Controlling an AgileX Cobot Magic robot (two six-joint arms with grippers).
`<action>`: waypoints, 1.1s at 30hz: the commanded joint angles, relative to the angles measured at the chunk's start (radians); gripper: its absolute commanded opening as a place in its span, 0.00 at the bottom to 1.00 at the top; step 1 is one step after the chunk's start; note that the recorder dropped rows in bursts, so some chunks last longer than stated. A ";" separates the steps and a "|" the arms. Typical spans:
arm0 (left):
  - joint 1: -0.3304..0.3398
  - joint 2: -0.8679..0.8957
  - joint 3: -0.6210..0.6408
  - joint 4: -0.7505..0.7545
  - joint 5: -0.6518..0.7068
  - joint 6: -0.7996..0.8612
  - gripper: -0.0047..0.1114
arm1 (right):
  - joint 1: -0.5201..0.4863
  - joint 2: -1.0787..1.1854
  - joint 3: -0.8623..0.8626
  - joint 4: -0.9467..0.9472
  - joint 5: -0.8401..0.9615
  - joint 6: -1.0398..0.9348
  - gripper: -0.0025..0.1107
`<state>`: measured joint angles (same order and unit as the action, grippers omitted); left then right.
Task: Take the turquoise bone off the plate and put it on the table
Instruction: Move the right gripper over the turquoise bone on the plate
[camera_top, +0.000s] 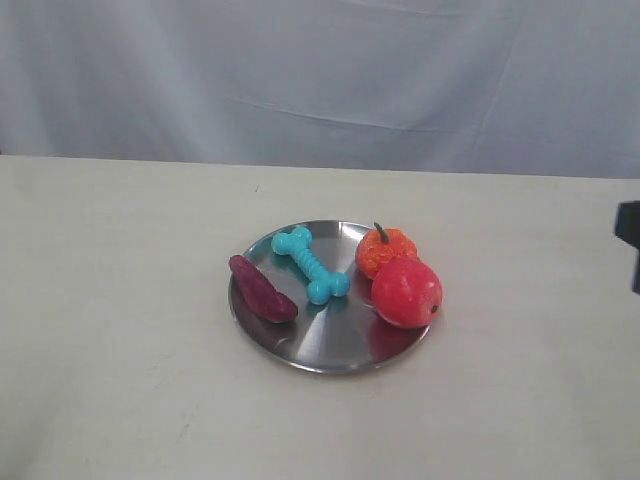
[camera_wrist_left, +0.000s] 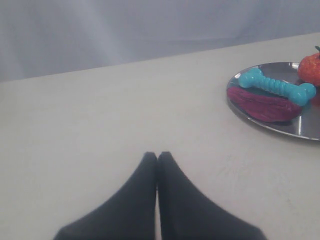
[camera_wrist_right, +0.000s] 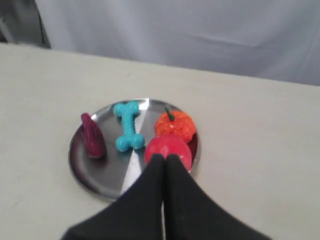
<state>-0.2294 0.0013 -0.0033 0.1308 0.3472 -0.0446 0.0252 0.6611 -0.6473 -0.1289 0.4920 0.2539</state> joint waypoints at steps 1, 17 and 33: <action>-0.002 -0.001 0.003 0.001 -0.001 0.000 0.04 | 0.101 0.263 -0.270 -0.008 0.243 -0.067 0.02; -0.002 -0.001 0.003 0.001 -0.001 0.000 0.04 | 0.145 0.986 -0.926 0.129 0.567 -0.172 0.02; -0.002 -0.001 0.003 0.001 -0.001 0.000 0.04 | 0.145 1.550 -1.366 0.075 0.664 -0.174 0.02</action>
<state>-0.2294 0.0013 -0.0033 0.1308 0.3472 -0.0446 0.1710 2.1842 -1.9838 -0.0386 1.1478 0.0861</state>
